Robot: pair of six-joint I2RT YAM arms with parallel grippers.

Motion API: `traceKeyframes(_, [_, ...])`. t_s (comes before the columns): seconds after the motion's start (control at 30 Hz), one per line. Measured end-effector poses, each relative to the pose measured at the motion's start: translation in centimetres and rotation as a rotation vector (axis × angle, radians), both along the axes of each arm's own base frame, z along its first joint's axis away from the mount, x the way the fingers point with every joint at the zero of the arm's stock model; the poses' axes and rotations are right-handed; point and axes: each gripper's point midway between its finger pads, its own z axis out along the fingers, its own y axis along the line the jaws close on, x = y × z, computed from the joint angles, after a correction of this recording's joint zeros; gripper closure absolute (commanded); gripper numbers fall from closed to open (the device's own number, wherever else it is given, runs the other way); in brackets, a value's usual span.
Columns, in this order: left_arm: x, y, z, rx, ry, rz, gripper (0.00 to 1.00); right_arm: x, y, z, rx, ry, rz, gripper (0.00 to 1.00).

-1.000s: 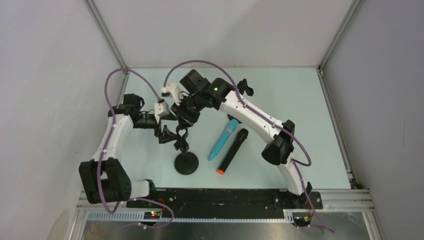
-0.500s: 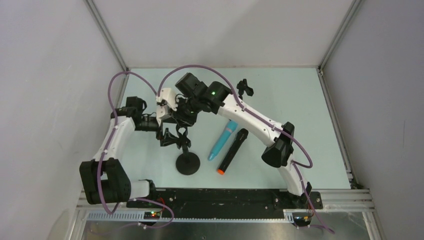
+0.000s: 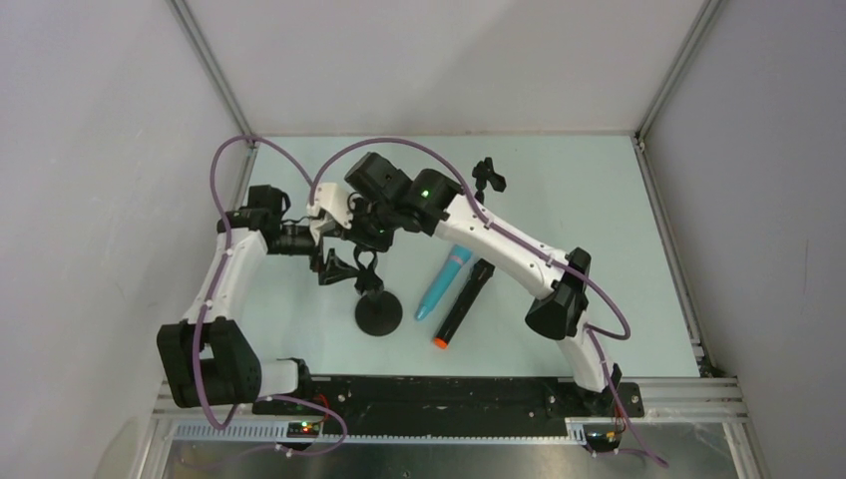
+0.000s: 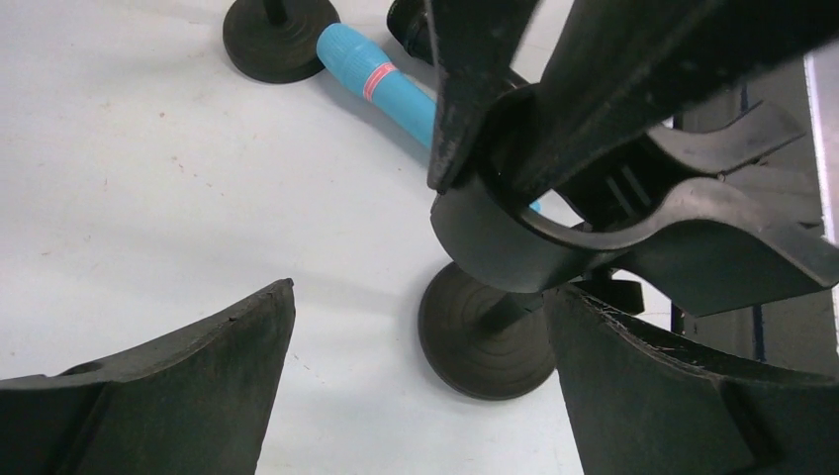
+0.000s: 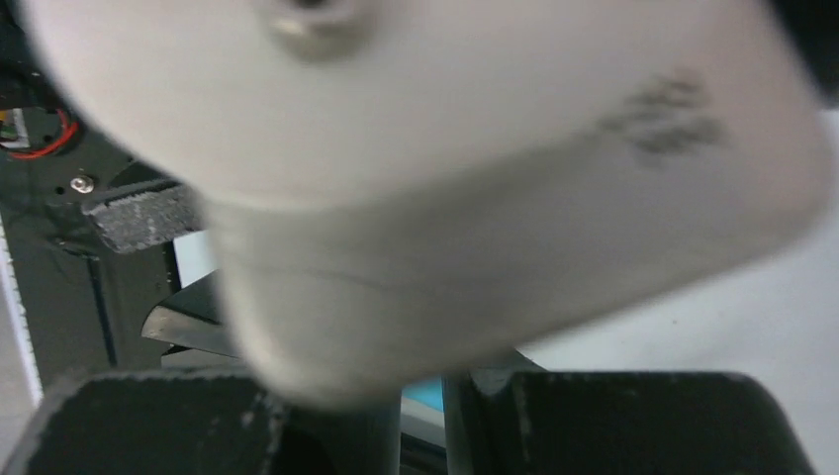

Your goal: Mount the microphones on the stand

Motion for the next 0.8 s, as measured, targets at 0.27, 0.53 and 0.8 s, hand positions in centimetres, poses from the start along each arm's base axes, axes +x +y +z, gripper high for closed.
traceKeyframes(0.27, [-0.2, -0.1, 0.4, -0.006, 0.02, 0.005, 0.0, -0.6, -0.2, 0.2, -0.028, -0.073, -0.003, 0.78])
traceKeyframes(0.53, [0.1, 1.0, 0.1, 0.002, 0.046, 0.055, 0.0, 0.0, 0.1, -0.1, -0.017, -0.072, -0.056, 0.48])
traceKeyframes(0.8, [1.4, 3.7, -0.5, 0.037, 0.077, 0.163, 0.0, 1.4, 0.4, 0.9, 0.035, -0.078, -0.194, 0.01])
